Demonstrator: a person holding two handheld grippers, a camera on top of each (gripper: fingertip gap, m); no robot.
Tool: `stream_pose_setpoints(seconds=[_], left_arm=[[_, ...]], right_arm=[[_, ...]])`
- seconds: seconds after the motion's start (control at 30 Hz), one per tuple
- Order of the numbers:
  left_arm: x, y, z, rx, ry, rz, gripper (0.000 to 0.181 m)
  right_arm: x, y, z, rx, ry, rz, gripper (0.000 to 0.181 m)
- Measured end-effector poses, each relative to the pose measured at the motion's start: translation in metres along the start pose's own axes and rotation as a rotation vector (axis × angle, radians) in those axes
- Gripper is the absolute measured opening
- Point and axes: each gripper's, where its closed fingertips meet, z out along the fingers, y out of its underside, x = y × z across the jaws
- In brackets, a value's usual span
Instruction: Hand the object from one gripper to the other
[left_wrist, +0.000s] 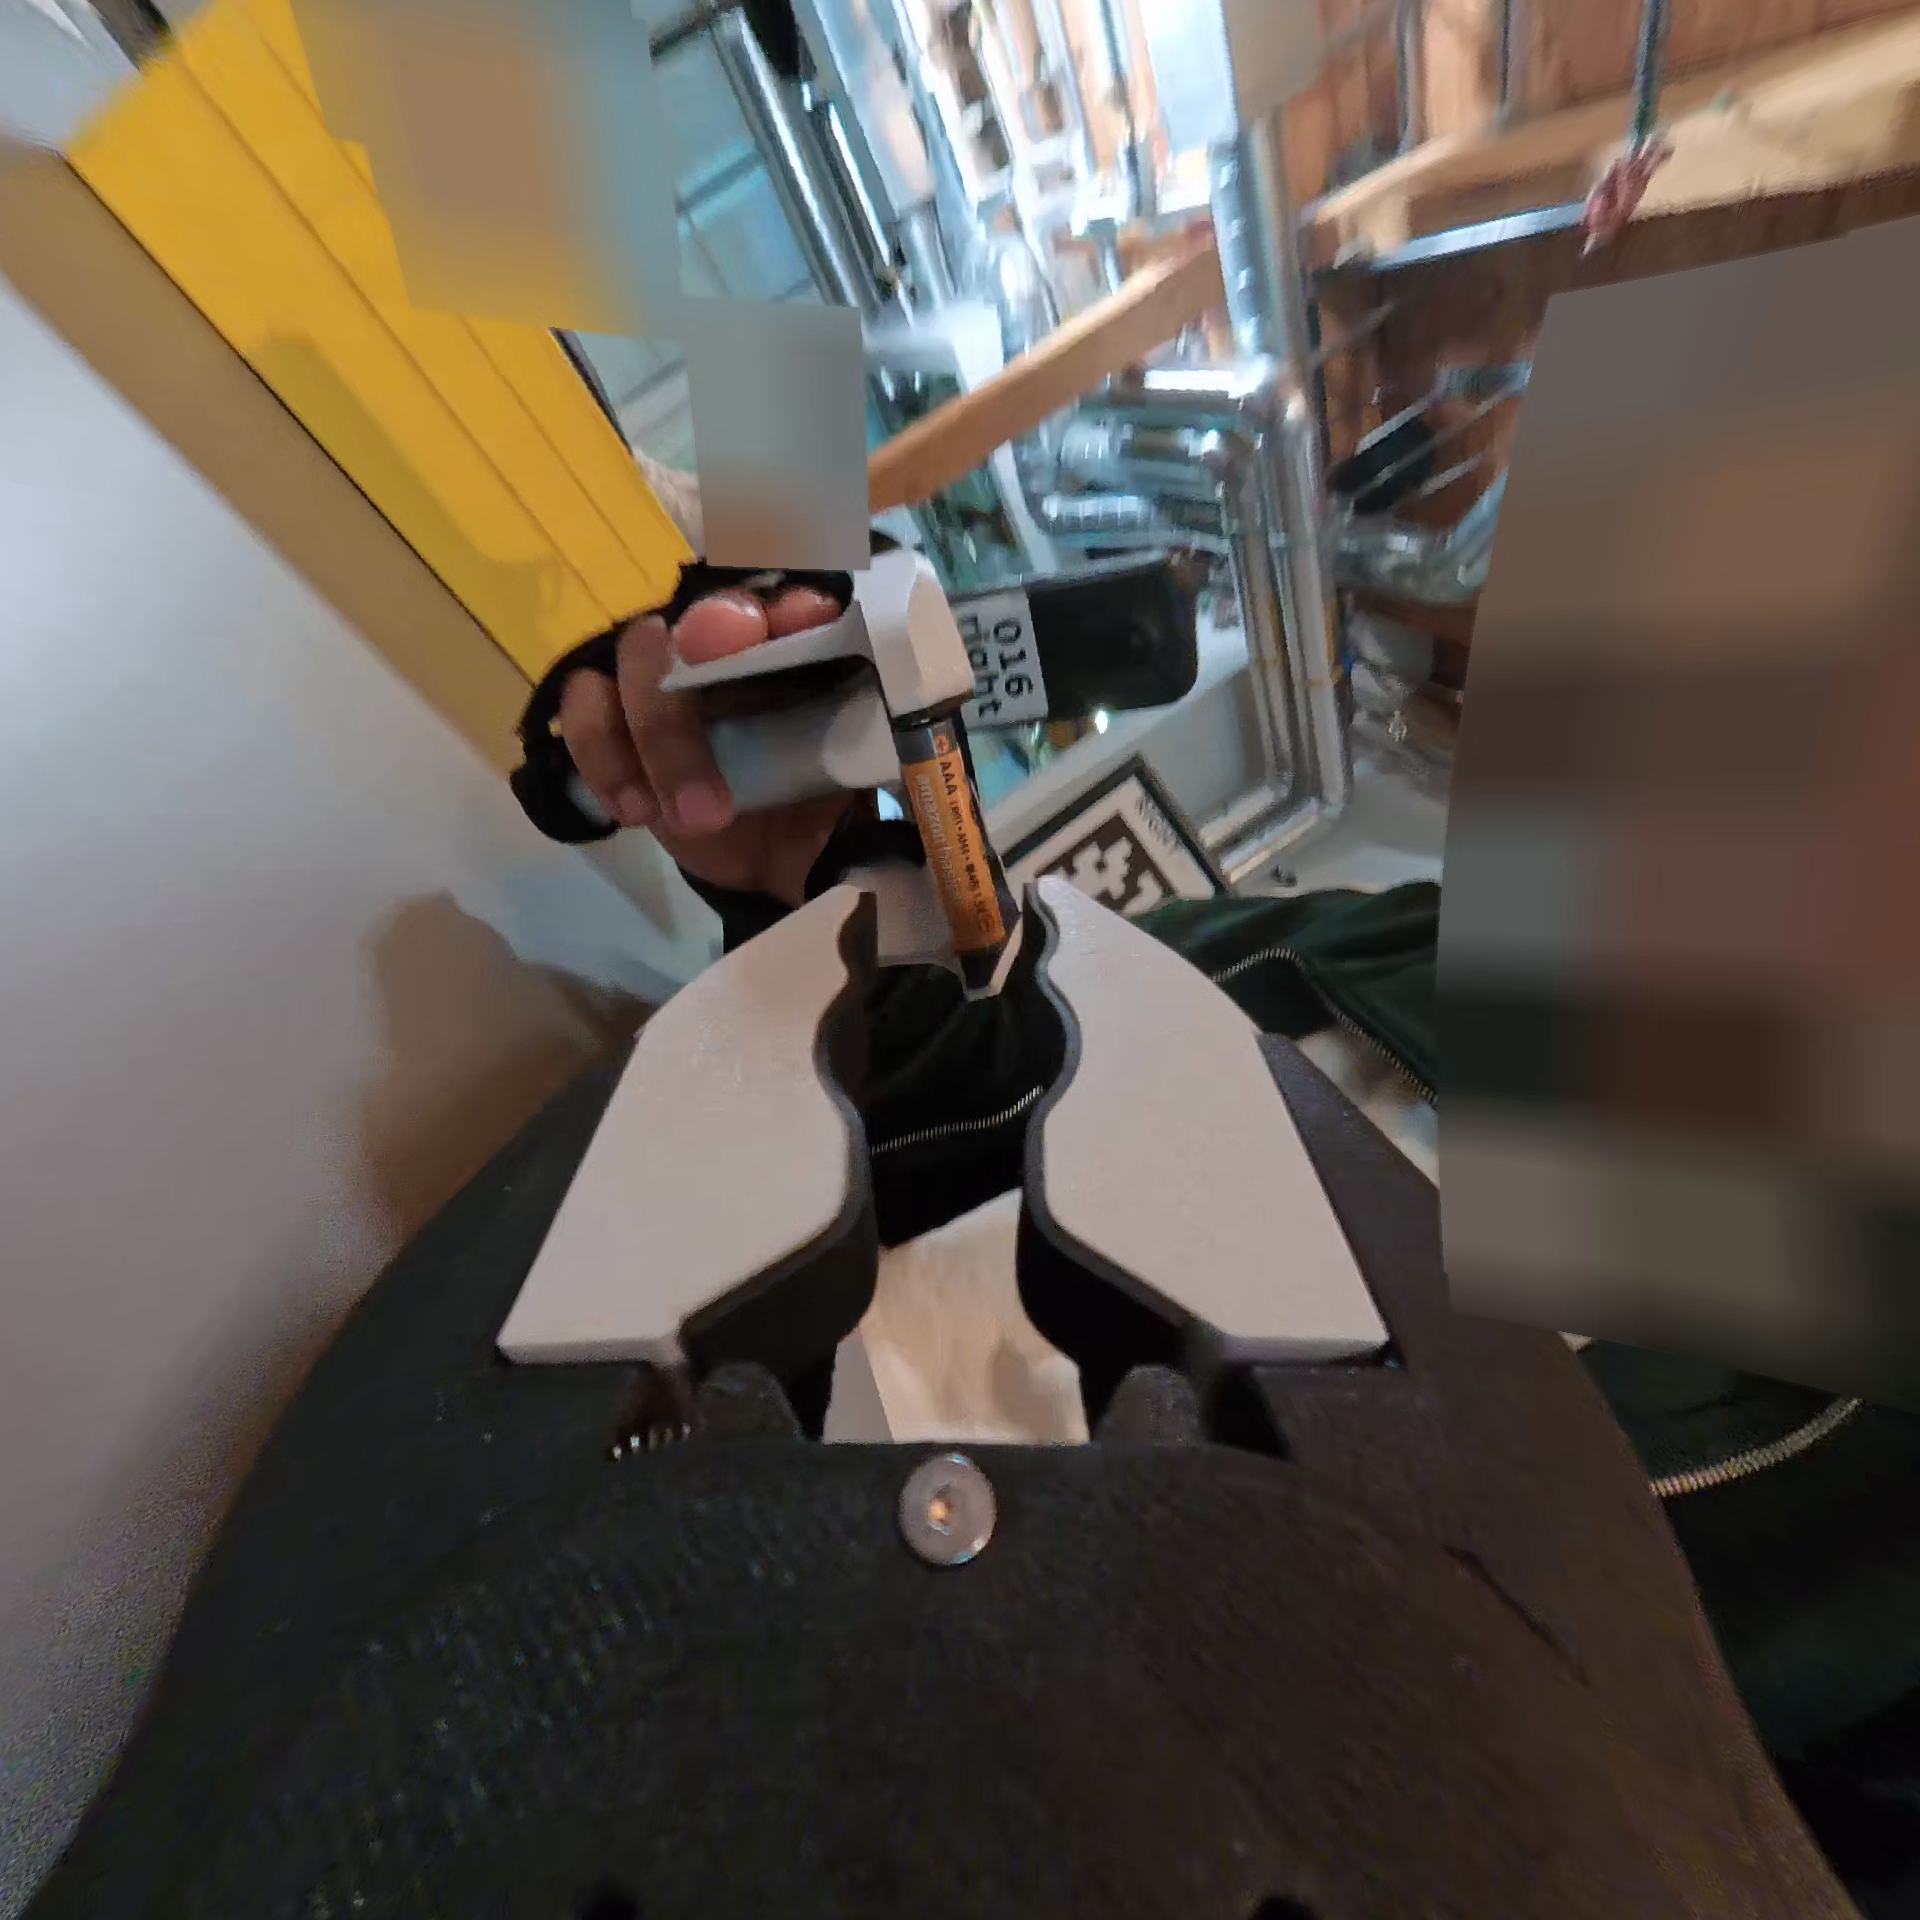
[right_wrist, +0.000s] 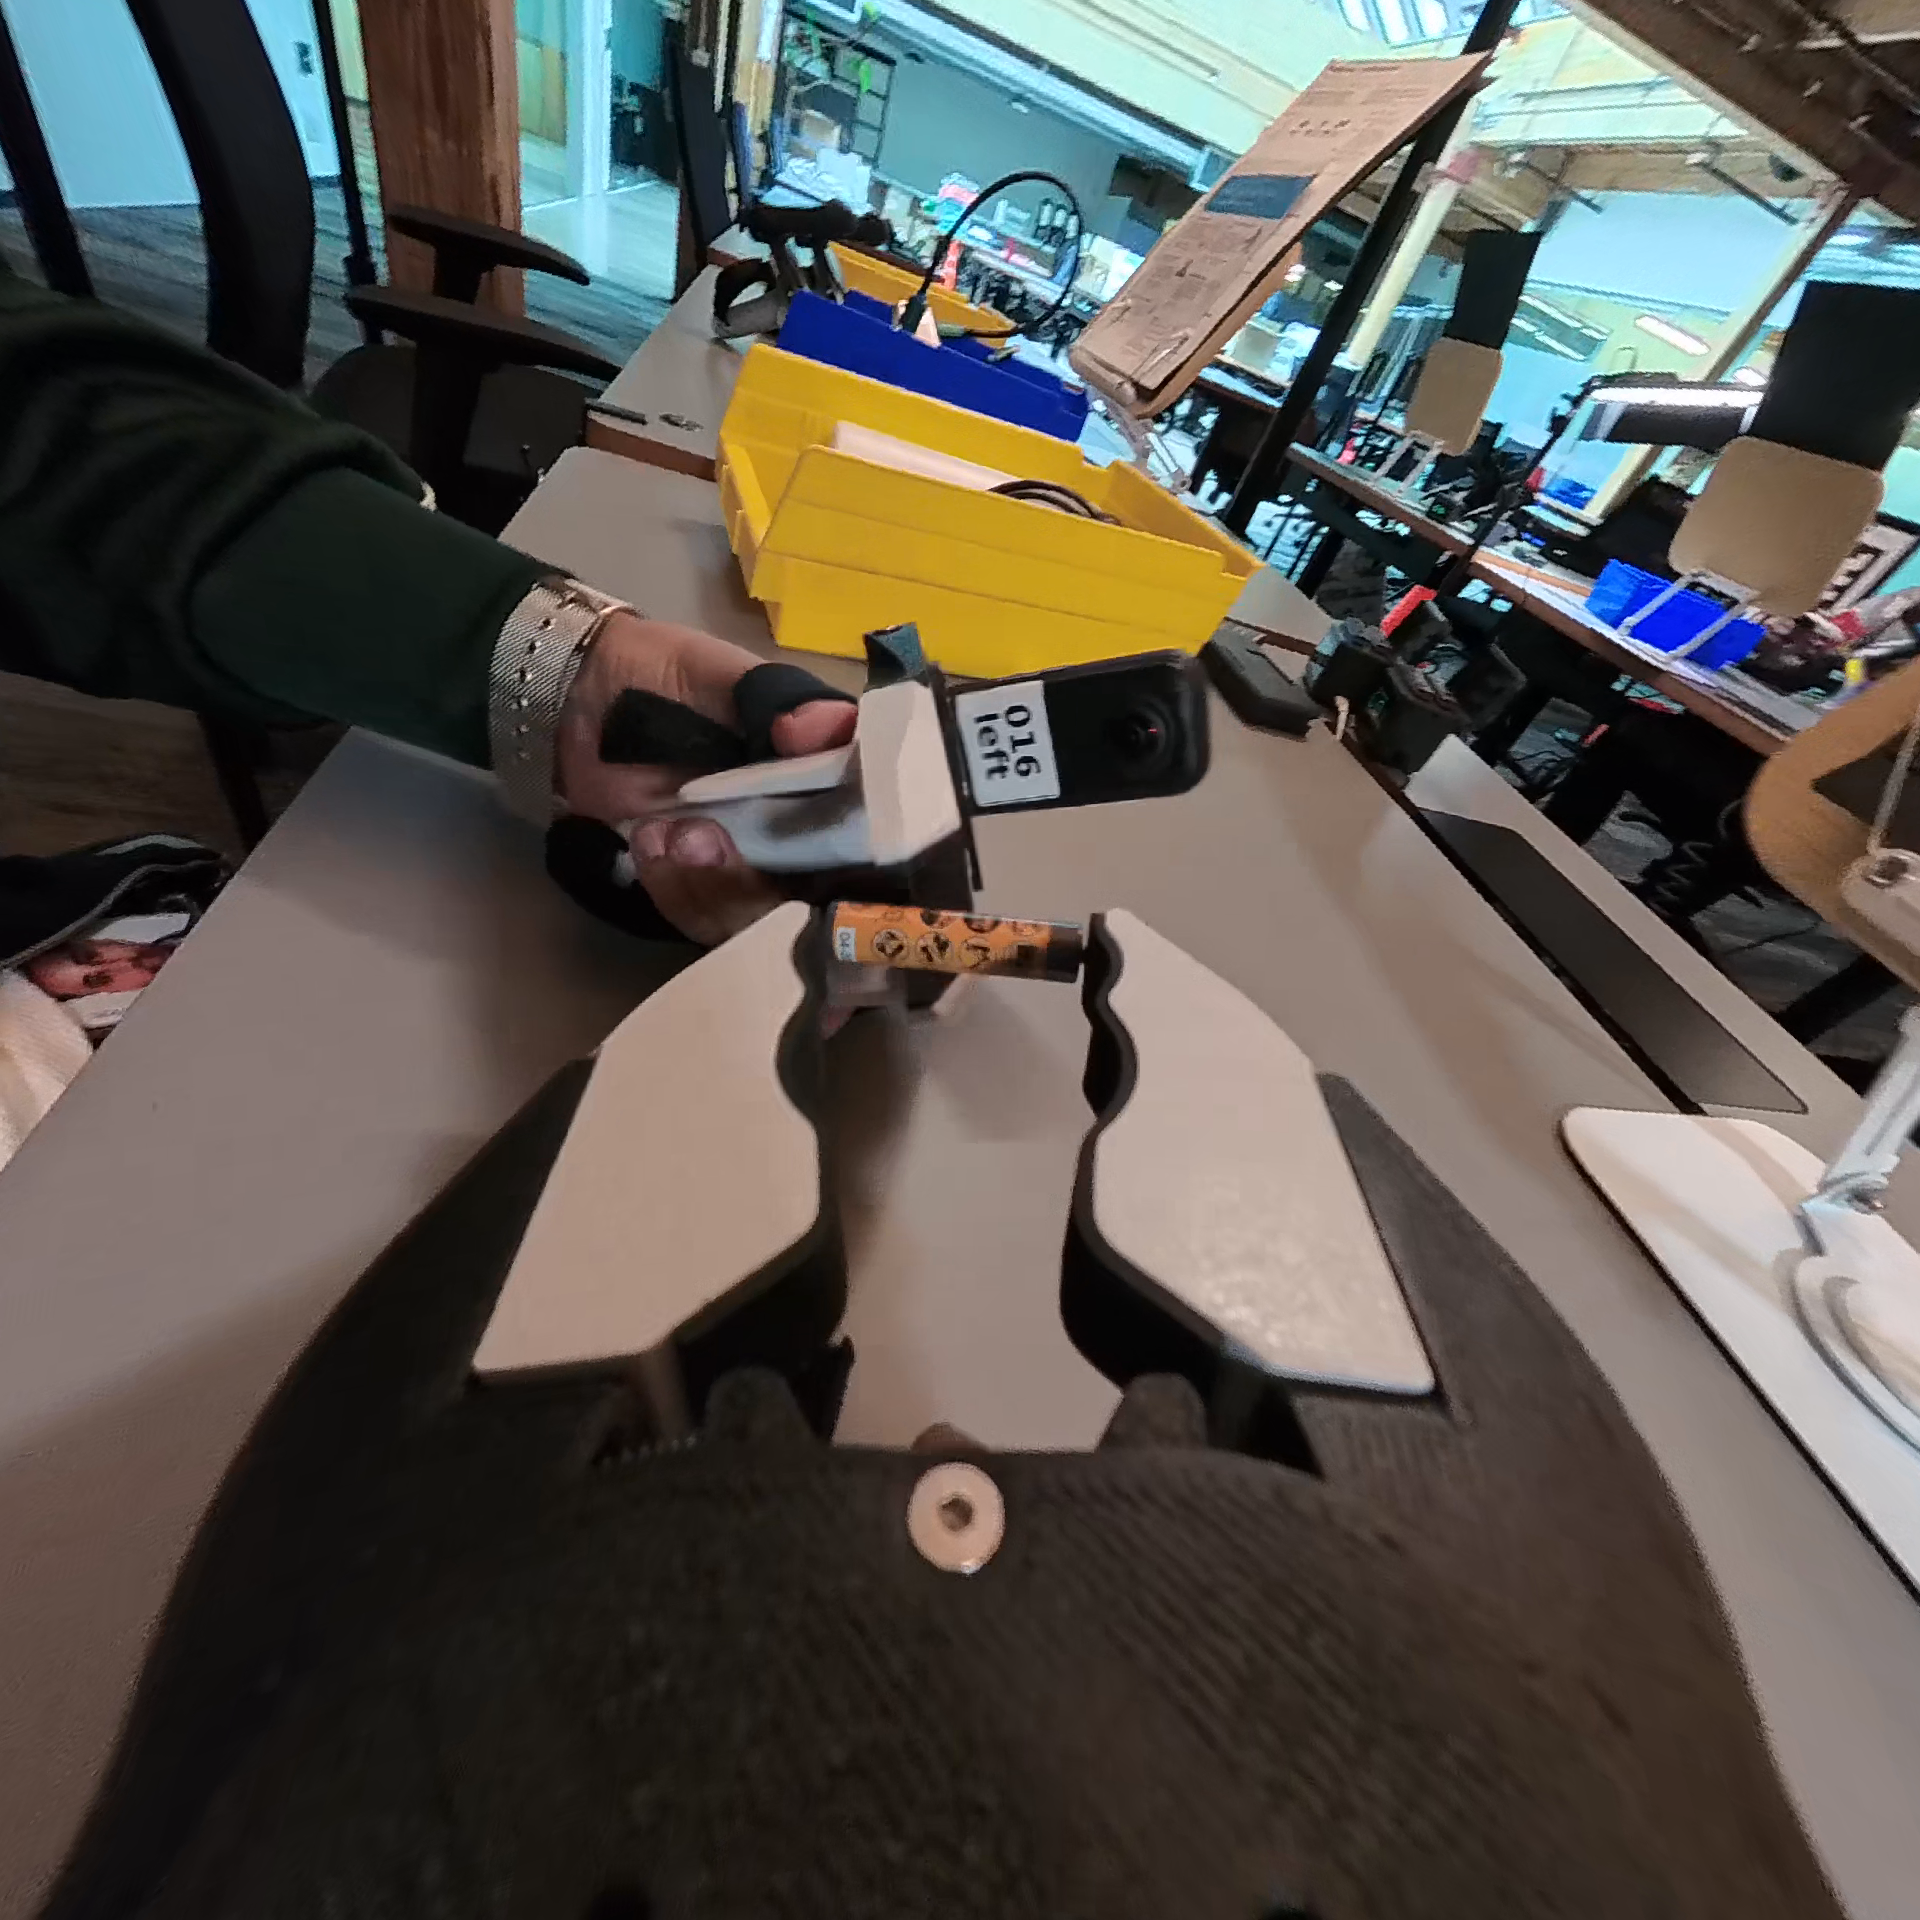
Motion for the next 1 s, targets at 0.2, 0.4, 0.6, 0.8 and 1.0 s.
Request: stream_pose_setpoints(seconds=[0.2, 0.4, 0.6, 0.8, 1.0], left_arm=[[-0.006, -0.020, -0.017, 0.129, -0.055, 0.025, 0.028], [-0.006, -0.016, -0.012, 0.115, -0.026, -0.004, 0.027], [-0.001, -0.015, -0.010, 0.110, 0.014, -0.019, 0.026], [0.001, -0.002, 0.003, 0.057, 0.082, -0.104, 0.027], [0.005, 0.001, 0.007, 0.045, 0.121, -0.116, 0.012]], right_arm=[[0.007, -0.004, -0.004, 0.036, 0.036, 0.032, 0.048], [0.004, -0.003, -0.001, 0.028, 0.023, 0.030, 0.048], [0.002, -0.004, -0.001, 0.042, 0.008, 0.051, 0.048], [-0.003, -0.002, 0.003, 0.025, -0.018, 0.046, 0.048], [-0.005, 0.000, 0.005, 0.020, -0.030, 0.050, 0.048]])
